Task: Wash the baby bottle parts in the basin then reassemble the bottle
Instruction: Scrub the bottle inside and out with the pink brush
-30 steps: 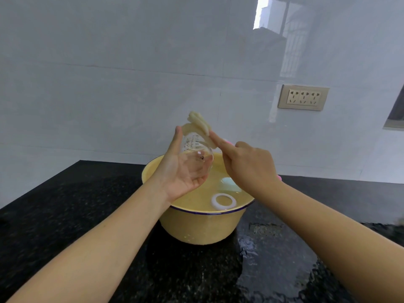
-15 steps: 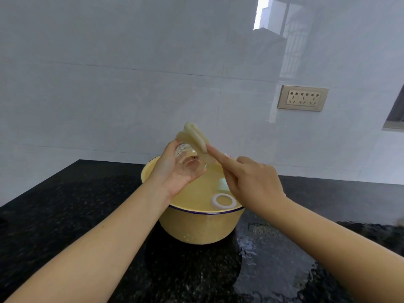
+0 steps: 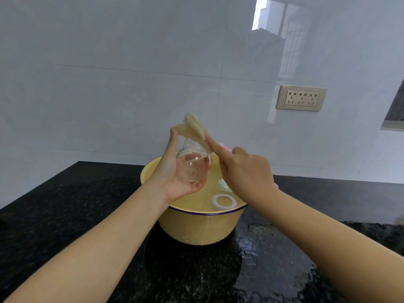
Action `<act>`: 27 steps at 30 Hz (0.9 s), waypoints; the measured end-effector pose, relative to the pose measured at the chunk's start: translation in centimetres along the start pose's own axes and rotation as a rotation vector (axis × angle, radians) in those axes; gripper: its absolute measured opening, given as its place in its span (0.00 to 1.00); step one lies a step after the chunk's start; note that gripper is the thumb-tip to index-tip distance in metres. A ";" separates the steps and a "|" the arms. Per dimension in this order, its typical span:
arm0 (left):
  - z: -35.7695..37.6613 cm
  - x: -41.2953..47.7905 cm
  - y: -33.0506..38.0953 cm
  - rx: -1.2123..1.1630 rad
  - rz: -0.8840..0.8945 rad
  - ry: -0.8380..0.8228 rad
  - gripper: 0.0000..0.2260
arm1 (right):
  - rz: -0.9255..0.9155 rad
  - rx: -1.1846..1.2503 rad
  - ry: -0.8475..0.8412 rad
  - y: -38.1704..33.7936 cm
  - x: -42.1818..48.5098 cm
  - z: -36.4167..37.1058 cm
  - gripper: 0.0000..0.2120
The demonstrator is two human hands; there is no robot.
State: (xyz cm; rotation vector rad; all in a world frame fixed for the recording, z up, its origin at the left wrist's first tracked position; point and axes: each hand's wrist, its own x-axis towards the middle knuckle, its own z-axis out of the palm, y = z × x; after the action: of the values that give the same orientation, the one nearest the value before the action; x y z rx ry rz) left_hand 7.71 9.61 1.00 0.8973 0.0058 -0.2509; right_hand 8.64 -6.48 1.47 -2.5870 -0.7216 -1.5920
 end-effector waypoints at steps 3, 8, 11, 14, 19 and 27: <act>0.4 -0.3 0.0 0.014 0.006 -0.041 0.29 | 0.024 -0.027 0.005 -0.1 0.6 0.2 0.26; 1.0 -0.4 -0.2 -0.013 0.036 0.026 0.16 | 0.061 -0.012 -0.022 -0.5 1.1 0.3 0.27; 0.7 0.0 -0.2 -0.070 0.094 0.068 0.17 | 0.053 0.035 -0.059 -0.8 0.5 0.0 0.25; 0.3 0.4 0.0 -0.122 0.174 0.111 0.16 | 0.041 0.095 -0.062 -1.0 -0.7 -0.7 0.22; -0.1 0.3 0.2 -0.145 0.186 0.181 0.21 | -0.049 0.122 -0.037 -0.5 -2.5 -1.8 0.21; 0.0 0.0 0.1 -0.093 0.076 0.128 0.17 | -0.017 0.093 -0.070 -1.1 -0.8 -1.7 0.23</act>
State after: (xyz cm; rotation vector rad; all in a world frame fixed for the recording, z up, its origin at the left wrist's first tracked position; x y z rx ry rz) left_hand 7.71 9.70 1.09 0.8185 0.1015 -0.1212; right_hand 6.45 -6.18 1.39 -2.5881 -0.8037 -1.4421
